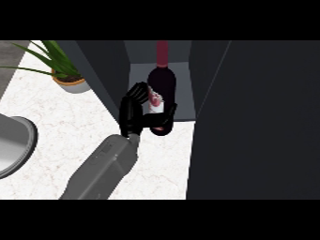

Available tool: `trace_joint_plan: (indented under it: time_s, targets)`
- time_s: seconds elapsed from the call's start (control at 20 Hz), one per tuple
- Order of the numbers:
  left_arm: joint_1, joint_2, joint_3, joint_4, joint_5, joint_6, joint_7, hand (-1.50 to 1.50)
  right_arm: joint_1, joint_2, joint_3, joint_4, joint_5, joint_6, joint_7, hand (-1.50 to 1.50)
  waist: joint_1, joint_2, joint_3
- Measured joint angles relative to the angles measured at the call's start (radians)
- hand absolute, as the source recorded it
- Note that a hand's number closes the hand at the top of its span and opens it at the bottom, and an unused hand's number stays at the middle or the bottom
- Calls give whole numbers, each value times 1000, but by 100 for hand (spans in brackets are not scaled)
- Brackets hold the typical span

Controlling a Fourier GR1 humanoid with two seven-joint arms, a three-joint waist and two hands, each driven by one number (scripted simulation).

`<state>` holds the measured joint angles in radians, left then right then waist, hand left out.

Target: Pick up the wine, place it into the cabinet and close the cabinet

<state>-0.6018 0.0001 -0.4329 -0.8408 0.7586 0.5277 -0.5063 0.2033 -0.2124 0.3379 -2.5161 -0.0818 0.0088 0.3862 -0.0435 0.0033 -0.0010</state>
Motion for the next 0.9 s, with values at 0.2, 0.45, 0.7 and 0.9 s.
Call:
trace_joint_plan:
  time_s: [0.2,0.45,0.7,0.9]
  targets:
    - [-61,0,11,68,43,-7,-3,150,1,4,-7,-1,-2,-1,5,-150,2,0,0]
    - [-130,0,33,144,72,-25,-4,150,24,6,-26,1,-6,14,-17,-150,6,-1,1]
    - [-213,0,53,218,111,-16,-3,150,4,16,-34,6,-7,19,-10,-150,5,1,0]
    - [-275,3,83,305,116,-30,2,150,-12,20,-35,6,-9,21,4,-150,3,5,0]
